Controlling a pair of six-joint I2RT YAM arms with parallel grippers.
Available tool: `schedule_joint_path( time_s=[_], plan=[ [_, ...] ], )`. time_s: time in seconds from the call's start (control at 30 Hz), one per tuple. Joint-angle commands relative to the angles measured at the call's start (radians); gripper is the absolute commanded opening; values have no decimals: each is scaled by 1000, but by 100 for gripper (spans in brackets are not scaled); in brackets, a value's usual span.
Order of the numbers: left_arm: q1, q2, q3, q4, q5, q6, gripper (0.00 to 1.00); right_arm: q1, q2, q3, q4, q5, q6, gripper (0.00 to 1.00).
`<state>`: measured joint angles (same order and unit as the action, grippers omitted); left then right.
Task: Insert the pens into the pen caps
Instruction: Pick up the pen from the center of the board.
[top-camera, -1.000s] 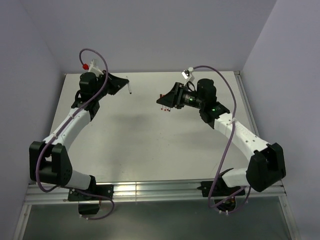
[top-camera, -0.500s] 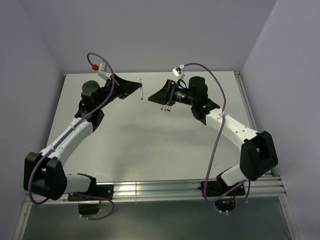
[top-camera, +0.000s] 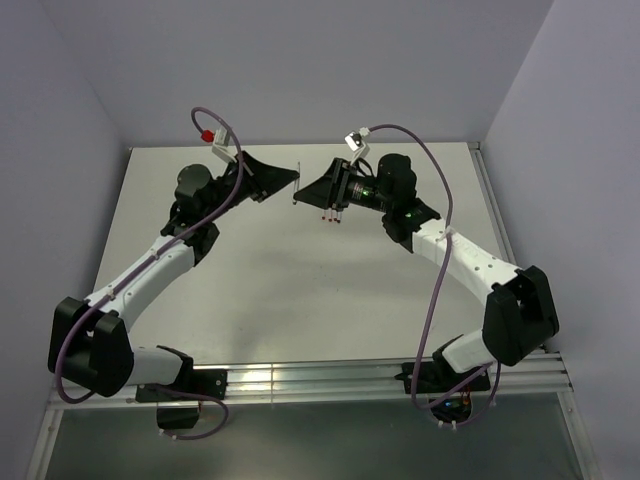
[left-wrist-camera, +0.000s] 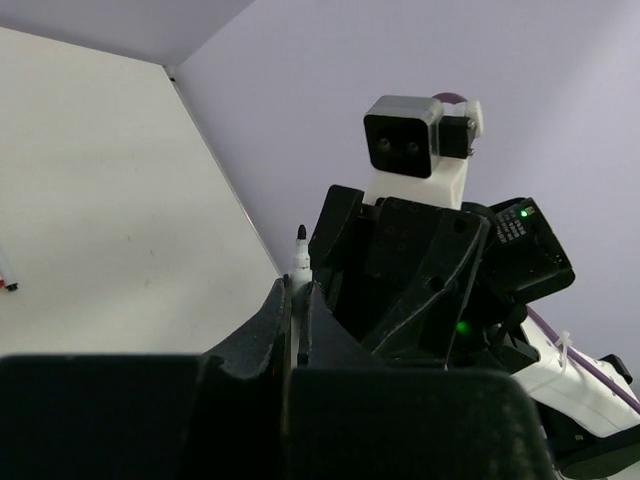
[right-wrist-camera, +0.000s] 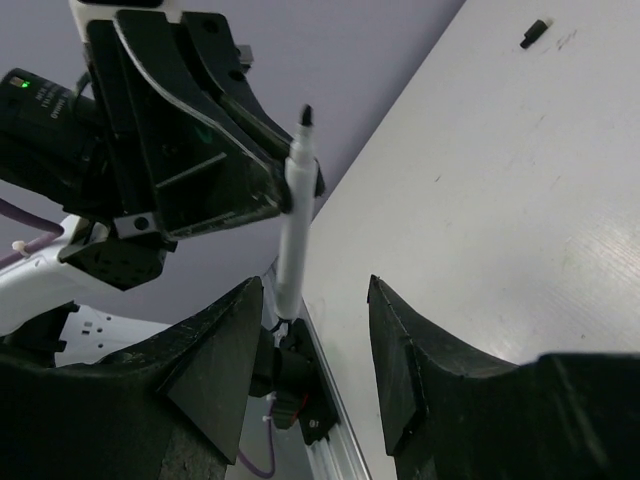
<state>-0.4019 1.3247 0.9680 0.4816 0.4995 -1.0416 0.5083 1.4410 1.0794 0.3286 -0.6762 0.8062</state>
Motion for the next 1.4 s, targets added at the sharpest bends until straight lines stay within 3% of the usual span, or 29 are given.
schedule_joint_path(
  time_s=[0.0, 0.57, 1.37],
  plan=[
    [-23, 8, 21, 58, -1, 2, 0, 12, -60, 30, 40, 30, -13, 54],
    [-80, 11, 20, 112, -33, -29, 0, 12, -74, 11, 61, 30, 4, 50],
    [-117, 24, 1, 160, -15, -44, 0, 10, -80, 10, 43, 43, 5, 32]
  ],
)
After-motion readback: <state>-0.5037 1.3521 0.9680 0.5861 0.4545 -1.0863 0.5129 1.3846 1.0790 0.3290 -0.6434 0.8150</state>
